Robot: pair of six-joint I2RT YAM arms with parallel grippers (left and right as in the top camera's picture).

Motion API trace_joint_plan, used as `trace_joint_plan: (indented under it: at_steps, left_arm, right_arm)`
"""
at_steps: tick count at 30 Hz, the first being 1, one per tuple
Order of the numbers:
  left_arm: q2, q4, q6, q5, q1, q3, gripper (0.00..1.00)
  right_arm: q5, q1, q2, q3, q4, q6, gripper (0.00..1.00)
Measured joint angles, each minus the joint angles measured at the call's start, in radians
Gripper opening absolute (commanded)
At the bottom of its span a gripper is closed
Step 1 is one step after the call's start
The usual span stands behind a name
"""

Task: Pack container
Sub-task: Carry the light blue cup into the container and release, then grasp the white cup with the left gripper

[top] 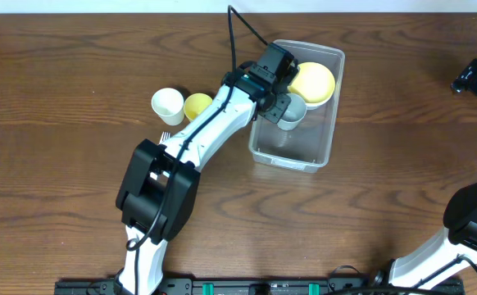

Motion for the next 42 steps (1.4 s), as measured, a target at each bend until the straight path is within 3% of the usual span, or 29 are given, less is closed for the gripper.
trace_joint_plan:
  at_steps: [7, 12, 17, 23, 28, 33, 39, 42]
  left_arm:
    - [-0.026, -0.17, -0.002, -0.032, 0.006, 0.165, 0.6]
    - [-0.198, -0.311, 0.001, -0.168, 0.03, 0.241, 0.72]
    - [-0.33, -0.476, -0.05, -0.239, 0.186, 0.281, 0.73]
    - [-0.229, -0.504, -0.129, -0.099, 0.476, 0.214, 0.73]
    - [-0.037, -0.507, -0.152, 0.036, 0.566, 0.161, 0.71]
    - [0.077, -0.501, -0.171, 0.085, 0.571, 0.158, 0.53]
    - [0.109, -0.491, -0.19, 0.108, 0.569, 0.158, 0.09]
    - [0.109, -0.507, -0.191, 0.102, 0.57, 0.159, 0.06]
  right_arm:
    - [0.0, 0.0, 0.0, 0.0, 0.0, 0.0, 0.99]
    - [0.0, 0.0, 0.0, 0.0, 0.0, 0.0, 0.99]
    - [0.0, 0.0, 0.0, 0.0, 0.0, 0.0, 0.99]
    - [0.0, 0.0, 0.0, 0.0, 0.0, 0.0, 0.99]
    - [0.0, 0.0, 0.0, 0.0, 0.0, 0.0, 0.99]
    - [0.0, 0.0, 0.0, 0.0, 0.0, 0.0, 0.99]
    - [0.0, 0.0, 0.0, 0.0, 0.0, 0.0, 0.99]
    - [0.0, 0.0, 0.0, 0.0, 0.0, 0.0, 0.99]
